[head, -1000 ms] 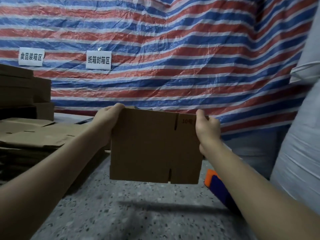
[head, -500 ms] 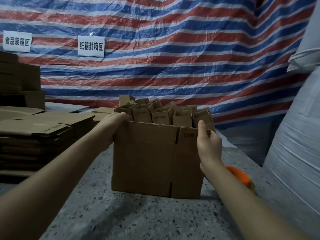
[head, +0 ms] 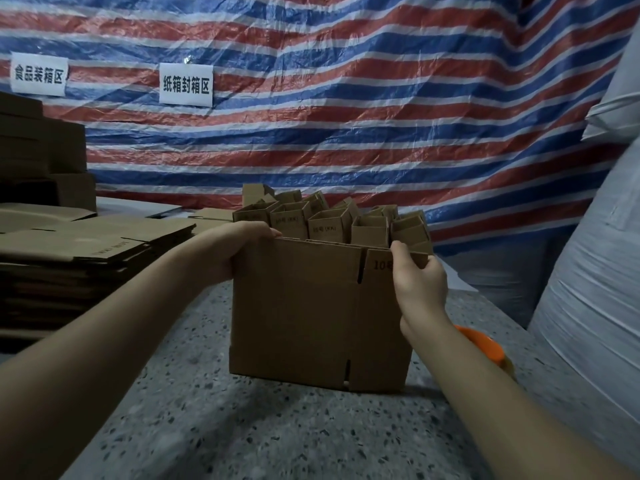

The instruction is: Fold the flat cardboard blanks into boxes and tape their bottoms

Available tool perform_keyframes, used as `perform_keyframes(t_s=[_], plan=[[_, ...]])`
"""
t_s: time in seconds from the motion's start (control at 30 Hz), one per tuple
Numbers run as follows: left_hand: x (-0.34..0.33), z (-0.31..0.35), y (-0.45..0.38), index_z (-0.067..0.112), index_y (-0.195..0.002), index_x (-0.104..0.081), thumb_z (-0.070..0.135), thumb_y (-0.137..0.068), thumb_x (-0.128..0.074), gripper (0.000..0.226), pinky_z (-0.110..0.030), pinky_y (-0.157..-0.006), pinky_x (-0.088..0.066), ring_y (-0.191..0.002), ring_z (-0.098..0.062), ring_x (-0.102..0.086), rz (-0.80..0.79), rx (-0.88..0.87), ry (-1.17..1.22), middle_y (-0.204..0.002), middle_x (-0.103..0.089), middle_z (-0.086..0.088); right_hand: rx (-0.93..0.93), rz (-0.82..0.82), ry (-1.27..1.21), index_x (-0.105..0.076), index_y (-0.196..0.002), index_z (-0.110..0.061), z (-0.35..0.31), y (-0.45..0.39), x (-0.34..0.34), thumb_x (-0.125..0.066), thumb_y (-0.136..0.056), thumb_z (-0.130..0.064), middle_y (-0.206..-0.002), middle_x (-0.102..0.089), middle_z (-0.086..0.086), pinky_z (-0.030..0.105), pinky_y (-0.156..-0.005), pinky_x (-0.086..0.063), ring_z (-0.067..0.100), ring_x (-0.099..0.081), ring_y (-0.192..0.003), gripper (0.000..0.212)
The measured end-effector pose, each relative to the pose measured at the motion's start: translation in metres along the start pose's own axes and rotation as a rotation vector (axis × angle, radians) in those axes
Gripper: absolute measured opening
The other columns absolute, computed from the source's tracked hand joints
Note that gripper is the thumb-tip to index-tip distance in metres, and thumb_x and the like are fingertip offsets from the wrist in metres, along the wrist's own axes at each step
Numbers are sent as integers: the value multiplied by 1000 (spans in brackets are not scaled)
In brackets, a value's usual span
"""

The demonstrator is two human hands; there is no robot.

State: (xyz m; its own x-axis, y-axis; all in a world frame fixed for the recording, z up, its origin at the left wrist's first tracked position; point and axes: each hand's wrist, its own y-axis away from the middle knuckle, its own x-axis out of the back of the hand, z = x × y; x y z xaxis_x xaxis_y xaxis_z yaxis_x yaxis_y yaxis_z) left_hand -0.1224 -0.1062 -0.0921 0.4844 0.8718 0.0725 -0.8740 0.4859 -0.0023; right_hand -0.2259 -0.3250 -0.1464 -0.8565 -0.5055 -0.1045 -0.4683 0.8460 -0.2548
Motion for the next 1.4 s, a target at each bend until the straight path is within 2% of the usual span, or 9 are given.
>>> perform_keyframes(t_s=[0.2,0.43,0.57,0.67,0.77,0.87,1.0,1.27,1.4], plan=[[-5,3,8,0,-133,-56,19,-96,-58,41,-45,-94,-49,-99,-30,-58,31,48,24,-131,-60,-24,-17,-141,19,-61,-101,-14,-1,-5,12,-56,-94,-42,-83,-67,4,31,-63,-50,22,-67,-80,29],[-5,3,16,1,-134,-55,18,-98,-54,40,-39,-75,-51,-88,-28,-60,-4,111,86,-113,-62,-20,-35,-245,55,-62,-113,-5,-7,-4,22,-53,-95,-47,-101,-69,16,42,-79,-53,31,-65,-100,47],[-16,7,24,14,-115,-64,24,-101,-49,23,-36,-63,-54,-65,-18,-71,-12,169,126,-86,-74,-10,-116,-294,-23,-64,-119,3,-11,3,18,-44,-98,-50,-111,-70,25,57,-100,-50,39,-66,-108,60],[-29,1,26,13,-111,-66,28,-102,-47,25,-38,-71,-57,-78,-21,-73,15,112,122,-87,-75,-10,-161,-385,-96,-69,-114,-6,-13,4,20,-37,-101,-52,-95,-74,16,47,-83,-60,31,-71,-91,58],[-28,-5,27,13,-115,-64,30,-101,-47,28,-48,-84,-55,-97,-24,-68,-31,107,145,-96,-72,-9,-185,-515,-147,-74,-100,-16,-12,-1,30,-39,-101,-51,-84,-75,8,36,-69,-55,20,-72,-78,50],[-18,-11,26,17,-113,-66,34,-100,-43,32,-42,-73,-55,-85,-20,-62,-157,87,170,-86,-63,-5,-213,-548,-179,-73,-93,-15,-8,-3,37,-40,-99,-53,-82,-72,7,37,-76,-49,20,-68,-79,50],[-25,-25,28,23,-101,-70,39,-99,-39,36,-29,-60,-56,-63,-14,-68,-146,36,339,-80,-69,-7,-170,-568,-197,-70,-90,-15,-4,-6,36,-37,-101,-51,-81,-67,6,37,-78,-48,21,-64,-80,50],[-43,-38,28,24,-71,-79,41,-103,-41,52,-25,-50,-55,-61,-14,-70,-70,-90,345,-74,-73,-5,-225,-554,-241,-81,-91,-26,3,-9,32,-38,-96,-64,-94,-76,8,36,-72,-56,20,-74,-85,57],[-44,-39,30,20,-82,-79,40,-101,-47,43,-25,-50,-55,-63,-14,-71,-45,-119,330,-76,-74,-5,-256,-545,-261,-81,-99,-26,5,-10,30,-38,-94,-71,-102,-77,10,37,-75,-57,23,-75,-93,62]])
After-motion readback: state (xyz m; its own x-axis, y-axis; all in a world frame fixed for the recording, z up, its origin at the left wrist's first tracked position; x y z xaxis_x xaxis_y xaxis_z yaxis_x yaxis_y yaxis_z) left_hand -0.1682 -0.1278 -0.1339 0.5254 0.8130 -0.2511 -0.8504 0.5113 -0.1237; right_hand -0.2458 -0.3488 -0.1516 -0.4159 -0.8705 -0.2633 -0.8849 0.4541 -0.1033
